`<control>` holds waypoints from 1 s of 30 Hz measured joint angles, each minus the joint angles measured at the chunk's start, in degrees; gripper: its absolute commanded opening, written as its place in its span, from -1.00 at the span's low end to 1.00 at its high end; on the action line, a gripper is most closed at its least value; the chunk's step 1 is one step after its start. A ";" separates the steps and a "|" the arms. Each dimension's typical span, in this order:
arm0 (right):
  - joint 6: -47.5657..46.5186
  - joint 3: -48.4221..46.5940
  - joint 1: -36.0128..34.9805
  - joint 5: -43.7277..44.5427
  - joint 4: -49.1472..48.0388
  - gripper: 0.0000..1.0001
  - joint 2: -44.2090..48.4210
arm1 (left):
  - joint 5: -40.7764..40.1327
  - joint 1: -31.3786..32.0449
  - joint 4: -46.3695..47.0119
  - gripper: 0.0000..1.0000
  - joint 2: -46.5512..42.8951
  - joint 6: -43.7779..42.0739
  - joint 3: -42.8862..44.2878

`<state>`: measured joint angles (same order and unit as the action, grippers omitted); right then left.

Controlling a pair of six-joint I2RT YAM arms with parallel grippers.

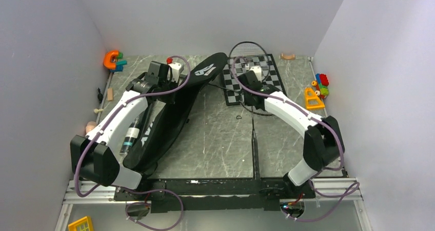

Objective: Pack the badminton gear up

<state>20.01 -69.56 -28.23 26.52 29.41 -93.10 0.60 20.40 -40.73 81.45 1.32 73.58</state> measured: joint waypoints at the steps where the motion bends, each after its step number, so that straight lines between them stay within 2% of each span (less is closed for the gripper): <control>1: 0.98 -0.22 -2.05 -0.02 1.77 -1.00 1.42 | 0.00 0.00 -0.02 -1.00 0.00 0.00 0.00; 13: 16.28 -4.39 -34.27 -2.58 26.43 -1.00 10.47 | 0.00 -0.02 0.20 -1.00 1.77 1.31 0.04; 25: 28.74 -16.48 -50.03 -1.81 46.34 -1.00 10.93 | 0.02 0.04 -0.96 -1.00 6.49 1.99 2.47; 30: 29.86 -22.53 -53.79 -1.11 49.53 -1.00 7.67 | -0.46 0.68 -1.11 -1.00 8.00 2.38 3.58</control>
<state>49.87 -92.09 -82.02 25.41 78.94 -85.43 0.14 21.08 -41.85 89.45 3.70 77.17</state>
